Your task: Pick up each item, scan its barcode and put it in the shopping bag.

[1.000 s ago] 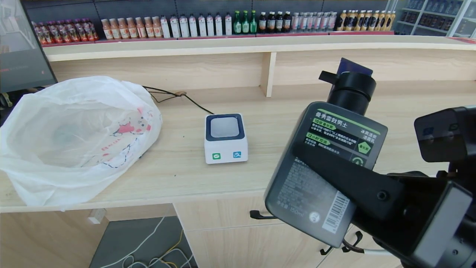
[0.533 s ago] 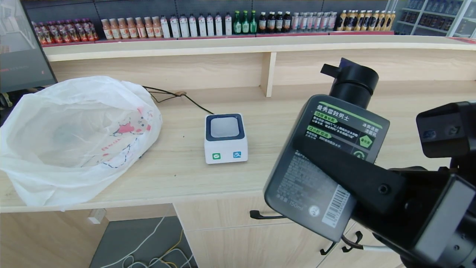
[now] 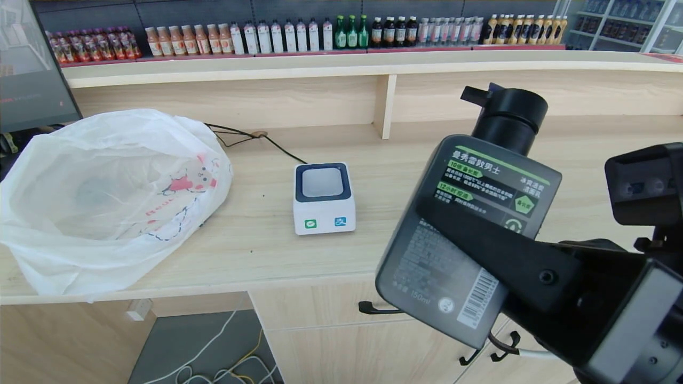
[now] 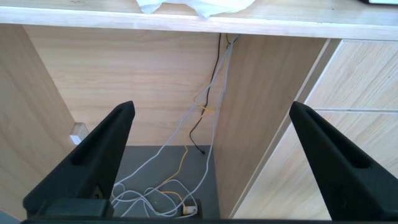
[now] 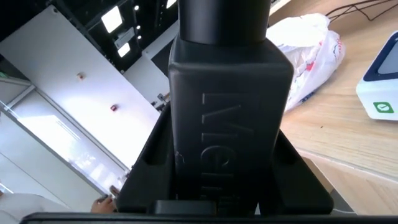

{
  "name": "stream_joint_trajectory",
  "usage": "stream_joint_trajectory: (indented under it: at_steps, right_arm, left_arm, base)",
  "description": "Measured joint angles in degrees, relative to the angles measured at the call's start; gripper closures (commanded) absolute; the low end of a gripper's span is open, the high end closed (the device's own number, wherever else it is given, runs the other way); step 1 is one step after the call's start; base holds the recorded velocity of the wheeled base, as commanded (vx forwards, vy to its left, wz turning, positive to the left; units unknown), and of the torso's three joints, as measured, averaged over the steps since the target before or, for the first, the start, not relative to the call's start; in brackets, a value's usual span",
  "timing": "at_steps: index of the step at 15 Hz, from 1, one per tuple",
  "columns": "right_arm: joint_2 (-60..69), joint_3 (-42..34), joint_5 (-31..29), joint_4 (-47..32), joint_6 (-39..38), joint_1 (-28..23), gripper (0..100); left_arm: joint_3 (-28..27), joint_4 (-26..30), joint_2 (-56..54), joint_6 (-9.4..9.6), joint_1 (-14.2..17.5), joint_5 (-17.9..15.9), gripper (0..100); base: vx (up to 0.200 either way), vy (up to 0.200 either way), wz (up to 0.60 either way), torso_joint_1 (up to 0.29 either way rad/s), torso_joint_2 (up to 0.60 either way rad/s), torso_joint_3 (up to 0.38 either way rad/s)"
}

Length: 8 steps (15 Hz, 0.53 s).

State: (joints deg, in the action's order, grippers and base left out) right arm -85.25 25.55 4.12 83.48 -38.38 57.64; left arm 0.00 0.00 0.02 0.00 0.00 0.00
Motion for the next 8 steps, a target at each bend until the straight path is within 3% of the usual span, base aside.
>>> stream_joint_trajectory:
  at_steps: [6, 8]
  right_arm:
    - [2.7, 0.7, -0.9, -14.3, 14.3, 0.6, 100]
    - [3.7, 0.9, -2.6, -15.7, 18.6, 0.7, 100]
  left_arm:
    - [0.0, 0.0, 0.0, 0.00, 0.0, 0.0, 0]
    - [0.0, 0.0, 0.0, 0.00, 0.0, 0.0, 0]
  base:
    - [0.000, 0.000, 0.00, 0.000, 0.00, 0.000]
    - [0.000, 0.000, 0.00, 0.000, 0.00, 0.000]
